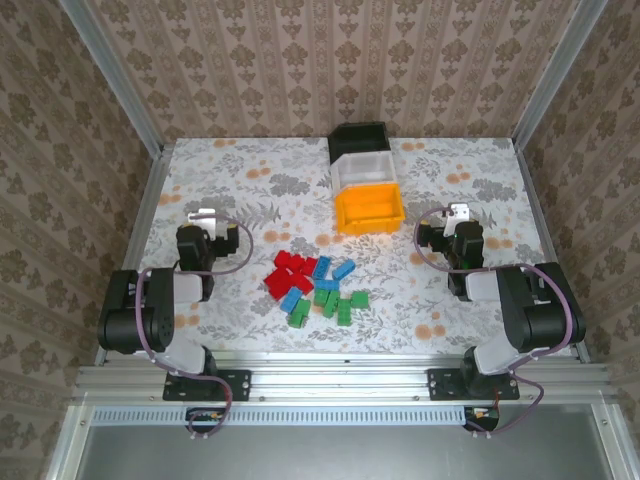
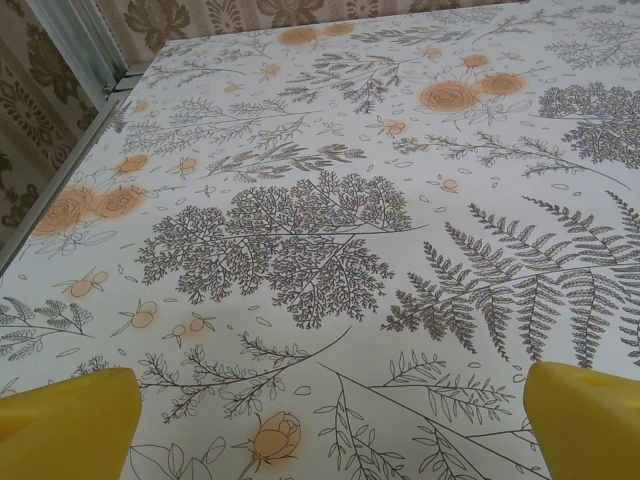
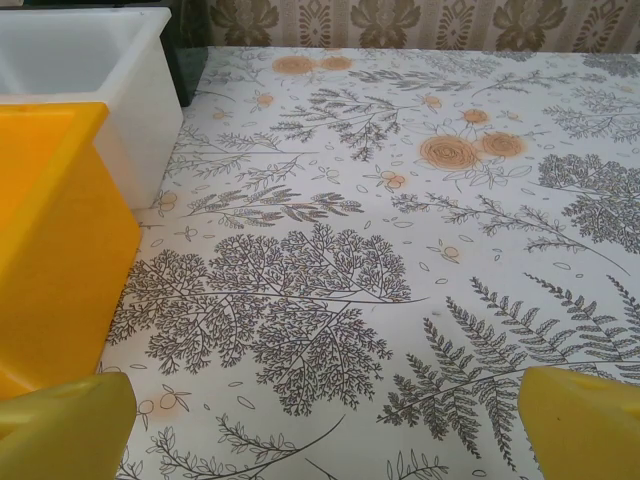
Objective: Sort the legos into containers by color
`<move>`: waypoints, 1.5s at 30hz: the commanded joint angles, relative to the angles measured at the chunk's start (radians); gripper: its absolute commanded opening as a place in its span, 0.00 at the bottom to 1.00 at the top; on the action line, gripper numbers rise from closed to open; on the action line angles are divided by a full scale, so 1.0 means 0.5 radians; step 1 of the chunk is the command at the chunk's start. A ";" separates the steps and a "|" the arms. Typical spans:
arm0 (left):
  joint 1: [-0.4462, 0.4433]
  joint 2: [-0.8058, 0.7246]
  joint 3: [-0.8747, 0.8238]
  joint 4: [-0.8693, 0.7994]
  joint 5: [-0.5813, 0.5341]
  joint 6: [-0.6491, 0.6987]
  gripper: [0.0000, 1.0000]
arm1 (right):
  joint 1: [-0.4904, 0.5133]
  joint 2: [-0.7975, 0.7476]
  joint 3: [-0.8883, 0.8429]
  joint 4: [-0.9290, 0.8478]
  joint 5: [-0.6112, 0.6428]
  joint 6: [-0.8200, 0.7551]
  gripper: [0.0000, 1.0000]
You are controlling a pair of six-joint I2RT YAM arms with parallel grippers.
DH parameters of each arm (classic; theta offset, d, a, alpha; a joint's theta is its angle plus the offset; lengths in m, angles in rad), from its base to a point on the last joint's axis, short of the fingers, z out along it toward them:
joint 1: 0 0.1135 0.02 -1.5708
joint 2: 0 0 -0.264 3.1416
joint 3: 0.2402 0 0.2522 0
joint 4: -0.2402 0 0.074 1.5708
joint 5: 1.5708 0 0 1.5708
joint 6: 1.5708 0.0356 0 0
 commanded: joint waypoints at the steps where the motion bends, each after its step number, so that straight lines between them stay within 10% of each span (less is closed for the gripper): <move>1: 0.005 -0.003 0.032 -0.006 0.034 -0.014 1.00 | -0.010 -0.021 0.025 -0.012 -0.002 0.037 1.00; 34: 0.011 -0.020 0.028 0.010 -0.001 -0.022 1.00 | -0.012 -0.054 0.038 -0.046 0.101 0.077 1.00; 45: -0.157 -0.959 0.495 -1.261 -0.319 -0.374 1.00 | 0.148 -0.876 0.668 -1.694 0.492 0.718 1.00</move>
